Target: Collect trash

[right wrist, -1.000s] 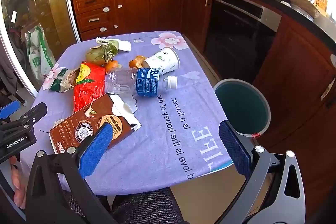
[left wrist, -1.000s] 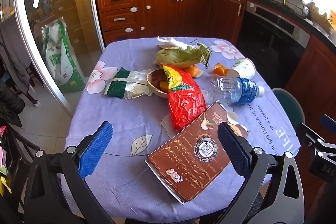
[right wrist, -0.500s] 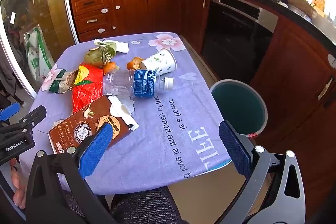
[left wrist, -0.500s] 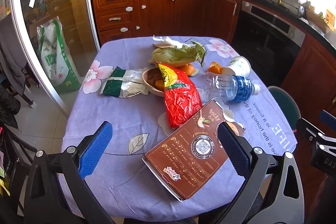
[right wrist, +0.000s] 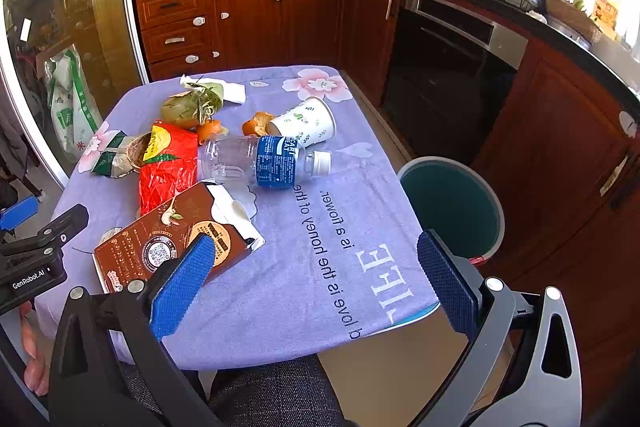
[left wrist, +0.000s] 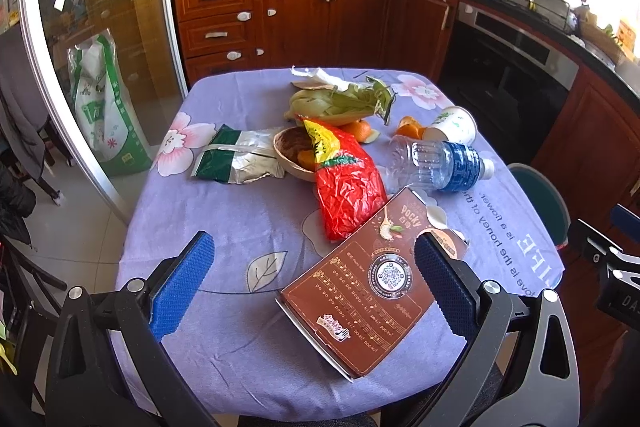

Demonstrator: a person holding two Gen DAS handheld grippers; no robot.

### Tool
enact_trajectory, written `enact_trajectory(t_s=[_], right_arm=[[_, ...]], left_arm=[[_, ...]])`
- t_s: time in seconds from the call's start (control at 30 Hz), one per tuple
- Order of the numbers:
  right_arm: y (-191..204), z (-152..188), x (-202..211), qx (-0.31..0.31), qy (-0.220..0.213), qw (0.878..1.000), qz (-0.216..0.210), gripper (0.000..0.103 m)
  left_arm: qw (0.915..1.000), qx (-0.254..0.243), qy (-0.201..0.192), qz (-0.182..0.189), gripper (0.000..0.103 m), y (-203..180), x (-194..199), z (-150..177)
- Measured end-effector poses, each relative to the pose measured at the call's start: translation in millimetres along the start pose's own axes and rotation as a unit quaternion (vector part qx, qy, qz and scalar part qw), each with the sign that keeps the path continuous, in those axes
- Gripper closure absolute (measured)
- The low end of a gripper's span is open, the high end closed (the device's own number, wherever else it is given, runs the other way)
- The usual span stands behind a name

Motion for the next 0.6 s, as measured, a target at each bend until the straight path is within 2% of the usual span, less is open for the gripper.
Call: enact_trajectory(t_s=[0.6], right_arm=[[1,-1,1,0.002,0.003,1.0,0.003,0.006]], left_arm=[[0.9999,-0.008,0.01,0.007,0.003,8,-3,1]])
Point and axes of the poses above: each gripper's, at about its wrist camera, not at the fingertips, and x roughly against the way its jaws point, y to its left, z to its underside, the point moved 7 cm from there along -x, roughly the way its jaws point, and after that the axes turned 15 degrees about z, right-handed, at the moved point
